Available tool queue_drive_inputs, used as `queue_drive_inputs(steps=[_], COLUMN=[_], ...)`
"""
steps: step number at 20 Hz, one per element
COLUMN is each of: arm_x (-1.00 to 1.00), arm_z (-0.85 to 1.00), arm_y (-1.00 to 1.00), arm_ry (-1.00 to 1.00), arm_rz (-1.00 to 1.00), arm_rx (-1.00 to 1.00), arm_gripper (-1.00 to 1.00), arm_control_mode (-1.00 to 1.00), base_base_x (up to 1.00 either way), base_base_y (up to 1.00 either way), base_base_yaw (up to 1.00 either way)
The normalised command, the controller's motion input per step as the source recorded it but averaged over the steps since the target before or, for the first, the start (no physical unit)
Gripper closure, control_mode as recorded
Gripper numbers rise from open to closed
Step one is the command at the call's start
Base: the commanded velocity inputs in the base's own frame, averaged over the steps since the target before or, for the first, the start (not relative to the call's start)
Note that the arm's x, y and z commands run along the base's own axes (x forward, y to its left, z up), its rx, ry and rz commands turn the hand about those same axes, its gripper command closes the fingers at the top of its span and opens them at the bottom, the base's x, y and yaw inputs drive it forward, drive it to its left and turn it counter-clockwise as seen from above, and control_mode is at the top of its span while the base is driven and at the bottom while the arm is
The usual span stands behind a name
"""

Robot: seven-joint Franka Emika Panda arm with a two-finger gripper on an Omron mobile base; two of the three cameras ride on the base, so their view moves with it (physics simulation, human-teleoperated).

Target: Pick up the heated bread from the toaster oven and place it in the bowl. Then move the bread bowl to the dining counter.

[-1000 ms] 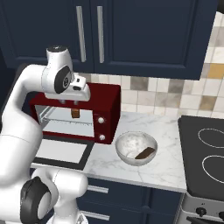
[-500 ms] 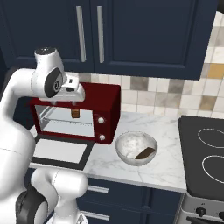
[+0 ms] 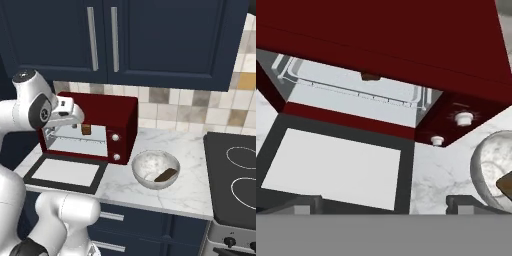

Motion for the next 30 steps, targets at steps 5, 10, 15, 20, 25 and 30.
queue_drive_inputs(steps=[5,10,15,20,25,30], arm_x=[-0.11,-0.04,0.02,0.09,0.21,0.27], arm_z=[-0.35,-0.28,-0.27,-0.41,-0.25,0.01], arm_y=[0.10,0.32,0.57,0.43,0.21,0.00], arm_ry=[-0.03,-0.11,-0.09,-0.06,-0.02,-0.02], arm_rz=[0.00,0.00,0.00,0.00,0.00,0.00], arm_rx=[0.00,0.00,-0.03,0.00,0.00,0.02], arm_gripper=[-1.00,-1.00,-1.00,-1.00,-1.00,-1.00], arm_control_mode=[-1.00,-1.00,-1.00,-1.00,-1.00,-1.00], base_base_x=[0.00,0.00,0.00,0.00,0.00,0.00], base_base_y=[0.00,0.00,0.00,0.00,0.00,0.00], base_base_yaw=[0.00,0.00,0.00,0.00,0.00,0.00])
